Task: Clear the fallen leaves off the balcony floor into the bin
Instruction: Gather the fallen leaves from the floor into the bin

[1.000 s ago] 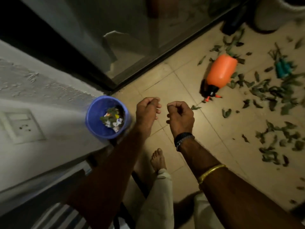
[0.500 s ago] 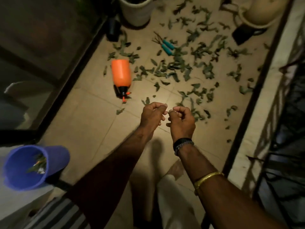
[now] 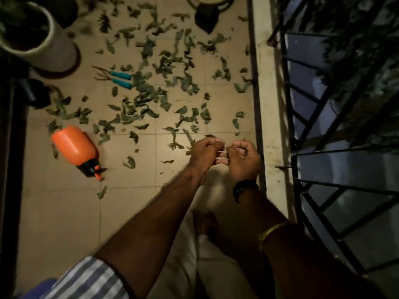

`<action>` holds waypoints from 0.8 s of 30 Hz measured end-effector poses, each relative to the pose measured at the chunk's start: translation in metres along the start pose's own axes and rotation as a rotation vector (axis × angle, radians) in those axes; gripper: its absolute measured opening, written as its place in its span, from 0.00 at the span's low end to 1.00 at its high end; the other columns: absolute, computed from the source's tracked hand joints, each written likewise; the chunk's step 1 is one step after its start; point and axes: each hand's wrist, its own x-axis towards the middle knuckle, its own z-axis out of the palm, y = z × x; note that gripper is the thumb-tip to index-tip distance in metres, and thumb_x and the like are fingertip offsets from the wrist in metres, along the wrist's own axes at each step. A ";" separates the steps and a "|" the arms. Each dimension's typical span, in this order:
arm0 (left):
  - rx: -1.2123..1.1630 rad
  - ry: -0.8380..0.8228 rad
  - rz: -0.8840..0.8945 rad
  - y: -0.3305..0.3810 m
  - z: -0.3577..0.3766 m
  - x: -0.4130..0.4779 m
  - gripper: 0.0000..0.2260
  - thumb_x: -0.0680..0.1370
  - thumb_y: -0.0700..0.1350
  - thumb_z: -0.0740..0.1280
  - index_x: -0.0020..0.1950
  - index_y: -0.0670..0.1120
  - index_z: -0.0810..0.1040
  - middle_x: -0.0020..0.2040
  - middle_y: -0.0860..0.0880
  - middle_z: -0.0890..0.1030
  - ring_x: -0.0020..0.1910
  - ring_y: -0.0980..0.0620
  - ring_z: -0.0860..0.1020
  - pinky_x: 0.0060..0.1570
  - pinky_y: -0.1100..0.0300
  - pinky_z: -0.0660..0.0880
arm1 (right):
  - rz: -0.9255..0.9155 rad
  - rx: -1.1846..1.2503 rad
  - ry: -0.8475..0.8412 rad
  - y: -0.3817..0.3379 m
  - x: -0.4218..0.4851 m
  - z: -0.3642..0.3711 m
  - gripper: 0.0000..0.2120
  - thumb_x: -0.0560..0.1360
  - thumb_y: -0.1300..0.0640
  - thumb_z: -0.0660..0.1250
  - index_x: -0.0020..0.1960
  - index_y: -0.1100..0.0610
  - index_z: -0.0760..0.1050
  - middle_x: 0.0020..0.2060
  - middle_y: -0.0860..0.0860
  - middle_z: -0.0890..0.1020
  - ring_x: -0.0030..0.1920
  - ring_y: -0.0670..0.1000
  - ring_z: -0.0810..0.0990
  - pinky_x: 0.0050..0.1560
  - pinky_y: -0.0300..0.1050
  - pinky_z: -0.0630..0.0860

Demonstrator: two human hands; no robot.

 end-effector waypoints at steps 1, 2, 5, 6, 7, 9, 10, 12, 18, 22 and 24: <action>-0.003 -0.016 -0.021 0.002 0.009 0.005 0.03 0.79 0.39 0.65 0.50 0.43 0.79 0.42 0.44 0.80 0.36 0.52 0.78 0.33 0.62 0.77 | -0.001 -0.002 0.023 0.002 0.007 -0.005 0.06 0.73 0.61 0.72 0.47 0.51 0.80 0.40 0.51 0.85 0.38 0.52 0.86 0.40 0.57 0.85; -0.010 -0.026 -0.039 0.003 0.016 0.009 0.04 0.80 0.38 0.65 0.51 0.42 0.79 0.42 0.44 0.80 0.36 0.52 0.78 0.31 0.64 0.76 | 0.002 -0.011 0.042 0.002 0.013 -0.009 0.05 0.74 0.60 0.71 0.47 0.52 0.80 0.39 0.52 0.86 0.37 0.52 0.86 0.39 0.56 0.85; 0.017 -0.102 -0.095 0.001 0.049 0.037 0.07 0.80 0.38 0.64 0.55 0.39 0.79 0.45 0.42 0.81 0.42 0.49 0.78 0.36 0.62 0.78 | 0.035 0.016 0.116 0.007 0.052 -0.027 0.05 0.74 0.58 0.68 0.47 0.54 0.81 0.37 0.53 0.86 0.37 0.53 0.86 0.43 0.57 0.84; 0.018 -0.128 -0.116 -0.003 0.058 0.047 0.07 0.81 0.38 0.63 0.56 0.39 0.78 0.46 0.42 0.81 0.44 0.47 0.77 0.39 0.60 0.77 | 0.047 -0.014 0.136 0.011 0.064 -0.032 0.06 0.73 0.58 0.67 0.48 0.57 0.82 0.37 0.53 0.85 0.37 0.51 0.85 0.47 0.54 0.84; 0.020 -0.147 -0.137 -0.009 0.065 0.058 0.07 0.81 0.38 0.63 0.56 0.38 0.78 0.46 0.41 0.80 0.45 0.46 0.77 0.40 0.60 0.77 | 0.038 -0.064 0.148 0.020 0.078 -0.037 0.10 0.73 0.55 0.66 0.48 0.59 0.82 0.37 0.54 0.85 0.37 0.49 0.83 0.49 0.50 0.83; 0.049 -0.163 -0.177 -0.027 0.079 0.079 0.07 0.81 0.38 0.63 0.56 0.39 0.78 0.47 0.41 0.81 0.46 0.46 0.77 0.41 0.60 0.77 | 0.009 -0.134 0.146 0.045 0.102 -0.044 0.17 0.71 0.48 0.64 0.49 0.59 0.83 0.42 0.55 0.85 0.42 0.51 0.83 0.50 0.49 0.83; 0.064 -0.157 -0.196 -0.037 0.086 0.091 0.08 0.81 0.38 0.63 0.57 0.40 0.79 0.48 0.41 0.81 0.47 0.47 0.78 0.44 0.60 0.78 | 0.009 -0.173 0.133 0.061 0.114 -0.045 0.18 0.71 0.47 0.65 0.51 0.59 0.83 0.45 0.56 0.85 0.46 0.54 0.84 0.50 0.53 0.83; 0.086 -0.129 -0.229 -0.062 0.097 0.120 0.06 0.80 0.38 0.65 0.55 0.41 0.80 0.51 0.41 0.82 0.49 0.47 0.80 0.50 0.58 0.78 | 0.038 -0.246 0.085 0.094 0.140 -0.045 0.12 0.75 0.53 0.69 0.52 0.61 0.83 0.48 0.58 0.85 0.51 0.59 0.83 0.55 0.55 0.81; 0.047 -0.047 -0.260 -0.146 0.122 0.223 0.08 0.79 0.37 0.65 0.58 0.40 0.80 0.48 0.43 0.83 0.48 0.48 0.81 0.51 0.58 0.78 | 0.112 -0.462 0.015 0.203 0.243 -0.036 0.10 0.81 0.57 0.65 0.55 0.61 0.83 0.54 0.57 0.84 0.57 0.57 0.80 0.49 0.30 0.63; 0.056 0.020 -0.247 -0.194 0.128 0.281 0.11 0.81 0.41 0.63 0.61 0.43 0.80 0.53 0.46 0.84 0.54 0.49 0.81 0.57 0.56 0.76 | 0.108 -0.650 0.044 0.273 0.311 -0.023 0.13 0.82 0.52 0.63 0.55 0.58 0.83 0.51 0.56 0.84 0.54 0.57 0.81 0.47 0.37 0.68; 0.047 0.035 -0.248 -0.212 0.128 0.301 0.10 0.82 0.44 0.62 0.58 0.46 0.81 0.53 0.47 0.84 0.55 0.50 0.81 0.59 0.55 0.75 | 0.105 -0.756 0.013 0.303 0.334 -0.013 0.16 0.81 0.49 0.63 0.59 0.59 0.80 0.55 0.58 0.82 0.57 0.59 0.80 0.55 0.47 0.74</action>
